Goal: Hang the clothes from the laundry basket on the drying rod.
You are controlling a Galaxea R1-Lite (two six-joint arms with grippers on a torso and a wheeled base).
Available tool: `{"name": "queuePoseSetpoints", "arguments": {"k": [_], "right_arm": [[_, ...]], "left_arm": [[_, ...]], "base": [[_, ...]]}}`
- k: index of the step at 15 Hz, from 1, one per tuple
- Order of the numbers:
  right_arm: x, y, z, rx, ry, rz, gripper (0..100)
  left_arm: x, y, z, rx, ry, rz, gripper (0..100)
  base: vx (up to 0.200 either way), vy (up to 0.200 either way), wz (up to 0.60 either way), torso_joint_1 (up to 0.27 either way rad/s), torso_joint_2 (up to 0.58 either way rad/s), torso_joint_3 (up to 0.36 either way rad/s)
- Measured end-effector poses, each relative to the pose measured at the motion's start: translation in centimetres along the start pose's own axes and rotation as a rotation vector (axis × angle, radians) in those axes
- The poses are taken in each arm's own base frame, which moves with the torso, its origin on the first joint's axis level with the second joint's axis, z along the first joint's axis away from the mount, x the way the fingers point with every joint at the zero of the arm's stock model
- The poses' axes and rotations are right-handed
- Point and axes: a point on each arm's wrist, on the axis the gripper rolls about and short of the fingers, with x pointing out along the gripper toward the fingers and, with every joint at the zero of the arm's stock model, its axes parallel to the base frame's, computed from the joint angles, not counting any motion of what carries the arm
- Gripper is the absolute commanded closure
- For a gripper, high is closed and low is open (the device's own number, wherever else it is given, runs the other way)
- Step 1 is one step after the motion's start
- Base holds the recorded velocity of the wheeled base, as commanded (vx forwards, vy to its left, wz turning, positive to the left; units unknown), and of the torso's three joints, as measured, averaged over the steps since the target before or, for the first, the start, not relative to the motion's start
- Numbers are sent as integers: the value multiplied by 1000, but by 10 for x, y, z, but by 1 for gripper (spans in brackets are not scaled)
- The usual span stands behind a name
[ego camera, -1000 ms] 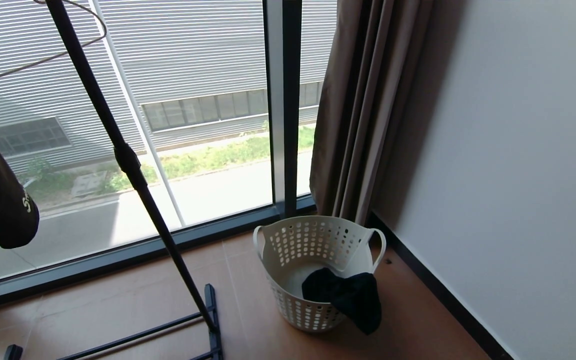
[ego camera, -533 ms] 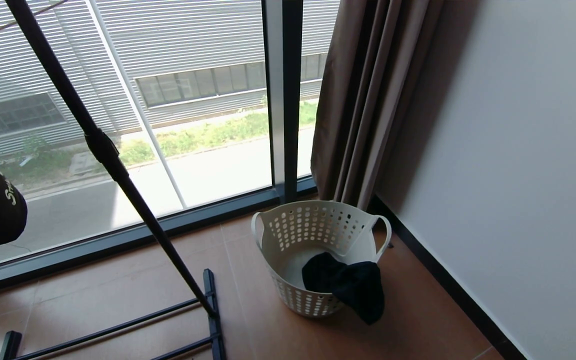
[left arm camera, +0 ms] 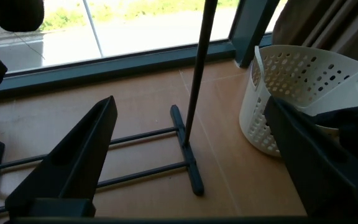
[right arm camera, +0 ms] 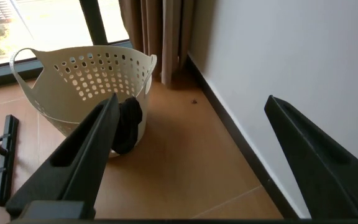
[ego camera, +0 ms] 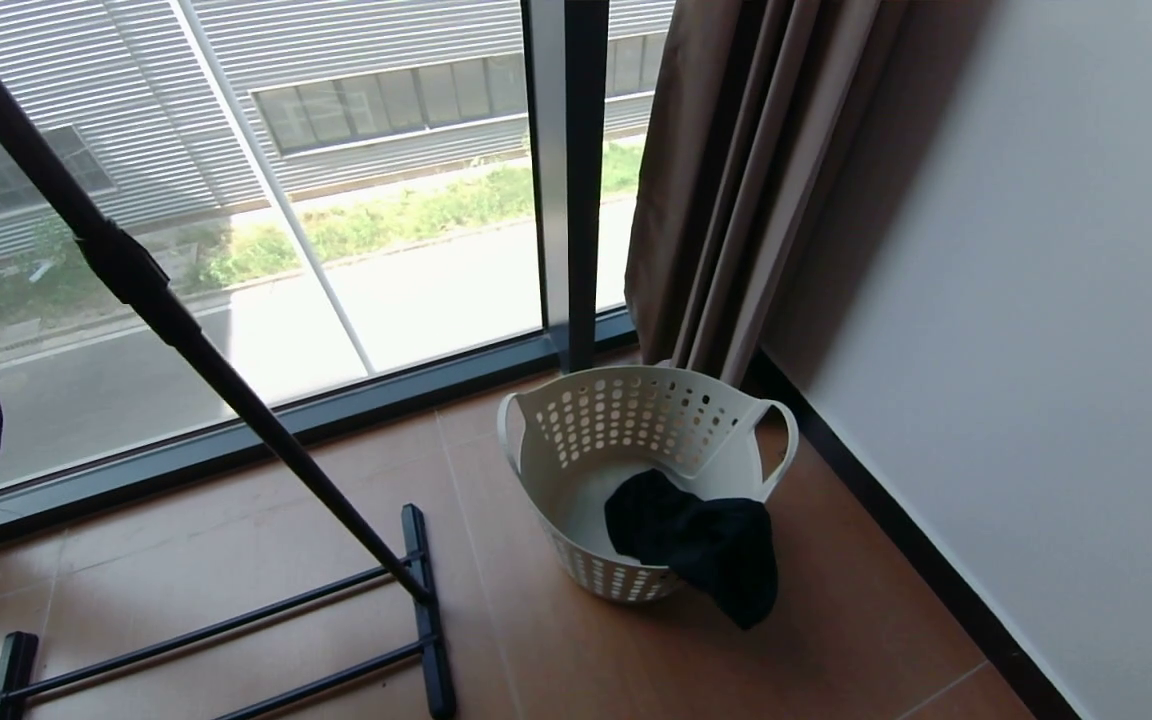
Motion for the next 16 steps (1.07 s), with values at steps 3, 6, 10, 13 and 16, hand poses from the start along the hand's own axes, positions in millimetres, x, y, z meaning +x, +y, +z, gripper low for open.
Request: {"name": "queuePoseSetpoints", "arguments": {"k": [3,6,10,13,16], "right_arm": [[0,0,0,0,0,1,0],[0,0,0,0,0,0,0],[0,0,0,1,0,0,0],[0,0,0,0,0,0,0],[0,0,0,0,0,0,0]], "left_arm": [[0,0,0,0,0,0,0],[0,0,0,0,0,0,0],[0,0,0,0,0,0,0],[0,0,0,0,0,0,0],[0,0,0,0,0,0,0]], "base": [[0,0,0,5,5,-194],[0,0,0,1,1,-196],[0,0,0,1,4,-203],[0,0,0,2,4,-199],[0,0,0,-4,1,-196]]}}
